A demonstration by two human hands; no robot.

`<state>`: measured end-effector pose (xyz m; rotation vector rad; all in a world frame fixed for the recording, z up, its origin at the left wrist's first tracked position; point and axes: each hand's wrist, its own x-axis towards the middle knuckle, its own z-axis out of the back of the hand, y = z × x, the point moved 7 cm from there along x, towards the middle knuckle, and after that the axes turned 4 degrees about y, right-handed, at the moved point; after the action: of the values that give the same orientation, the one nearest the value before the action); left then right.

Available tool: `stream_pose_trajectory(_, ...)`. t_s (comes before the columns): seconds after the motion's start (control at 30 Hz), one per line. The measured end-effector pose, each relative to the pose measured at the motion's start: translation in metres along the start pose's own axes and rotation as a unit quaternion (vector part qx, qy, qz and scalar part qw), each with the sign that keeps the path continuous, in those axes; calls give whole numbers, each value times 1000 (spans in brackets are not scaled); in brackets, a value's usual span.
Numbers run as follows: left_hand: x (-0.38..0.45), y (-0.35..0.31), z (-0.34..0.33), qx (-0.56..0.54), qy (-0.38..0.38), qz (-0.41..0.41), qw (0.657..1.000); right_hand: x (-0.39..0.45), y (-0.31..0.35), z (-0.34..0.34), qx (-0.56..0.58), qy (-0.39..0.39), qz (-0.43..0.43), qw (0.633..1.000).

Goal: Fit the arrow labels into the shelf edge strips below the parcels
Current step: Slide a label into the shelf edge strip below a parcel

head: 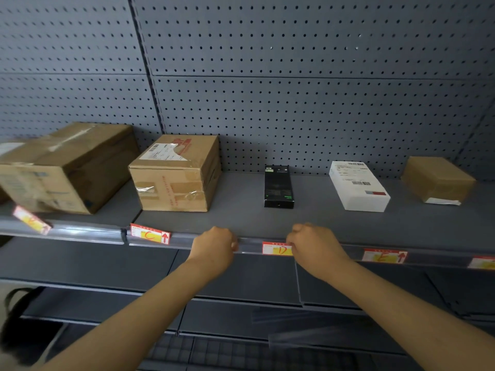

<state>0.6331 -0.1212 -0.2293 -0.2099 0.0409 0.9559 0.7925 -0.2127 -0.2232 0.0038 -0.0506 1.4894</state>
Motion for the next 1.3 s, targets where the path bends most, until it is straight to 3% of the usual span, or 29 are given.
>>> stream_pose_trajectory(0.3,-12,102,28,-4,-51,40,998,49,117,7,125,-34,63,990)
stream_pose_trajectory(0.63,3,226,61,-9,-94,7,996,117,210,4,228,-64,-31,971)
stream_pose_trajectory(0.9,14,231,55,-29,-53,-27,998,120,227,-3,245,-73,-99,962)
stream_pose_trajectory(1.3,7,205,40,19,-83,-94,992,117,215,0,161,-34,-95,982)
